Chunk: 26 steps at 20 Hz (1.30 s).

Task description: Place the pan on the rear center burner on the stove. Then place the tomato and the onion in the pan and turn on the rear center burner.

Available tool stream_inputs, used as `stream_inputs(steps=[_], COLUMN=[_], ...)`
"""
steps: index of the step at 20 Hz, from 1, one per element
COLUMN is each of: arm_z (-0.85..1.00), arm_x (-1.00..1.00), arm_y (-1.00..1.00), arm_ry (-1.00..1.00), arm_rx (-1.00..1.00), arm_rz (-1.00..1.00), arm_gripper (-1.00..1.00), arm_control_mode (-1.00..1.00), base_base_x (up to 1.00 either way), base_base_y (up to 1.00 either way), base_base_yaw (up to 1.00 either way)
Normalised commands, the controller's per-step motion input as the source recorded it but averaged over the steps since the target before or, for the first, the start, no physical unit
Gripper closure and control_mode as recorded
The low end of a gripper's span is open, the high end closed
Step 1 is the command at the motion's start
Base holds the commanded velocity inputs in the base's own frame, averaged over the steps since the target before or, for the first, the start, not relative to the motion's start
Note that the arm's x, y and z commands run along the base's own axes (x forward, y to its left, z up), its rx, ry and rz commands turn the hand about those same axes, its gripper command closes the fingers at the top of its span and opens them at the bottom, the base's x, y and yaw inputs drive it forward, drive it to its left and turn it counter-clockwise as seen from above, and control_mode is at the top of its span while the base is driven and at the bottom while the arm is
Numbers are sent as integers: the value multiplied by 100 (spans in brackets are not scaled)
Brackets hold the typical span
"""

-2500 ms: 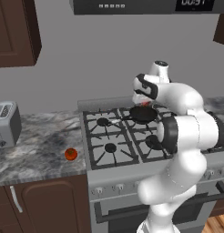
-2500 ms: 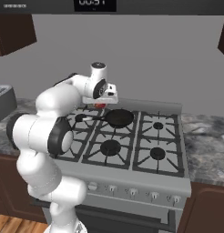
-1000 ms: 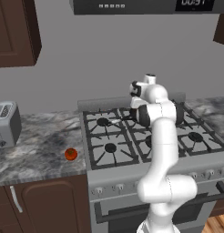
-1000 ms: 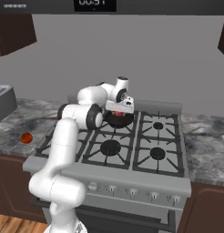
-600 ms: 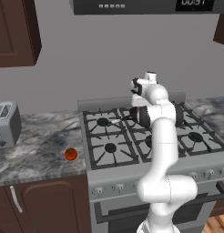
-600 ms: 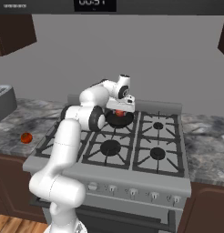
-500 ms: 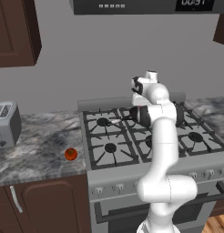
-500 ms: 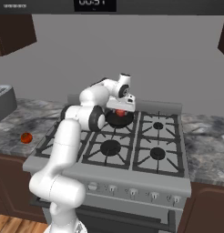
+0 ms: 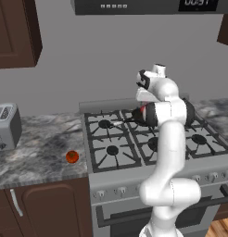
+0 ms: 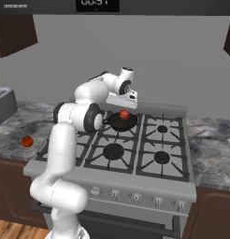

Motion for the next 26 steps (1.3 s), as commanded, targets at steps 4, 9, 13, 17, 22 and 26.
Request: stream_inputs(steps=[4, 9, 13, 17, 22, 26], arm_z=[36, 60, 76, 56, 24, 7], arm_x=[-100, -100, -99, -74, -51, -50], arm_y=[67, 45, 25, 39, 71, 82], arm_ry=[-40, -39, -14, 9, 13, 3], arm_rx=[-7, -11, -2, 3, 3, 0], arm_rz=[0, -1, -1, 0, 0, 3], arm_gripper=[-100, -100, -100, -100, -100, -100], arm_control_mode=[-100, -100, -100, -100, -100, -100], base_base_x=[0, 0, 0, 0, 0, 0], base_base_y=[0, 0, 0, 0, 0, 0], base_base_yaw=[0, 0, 0, 0, 0, 0])
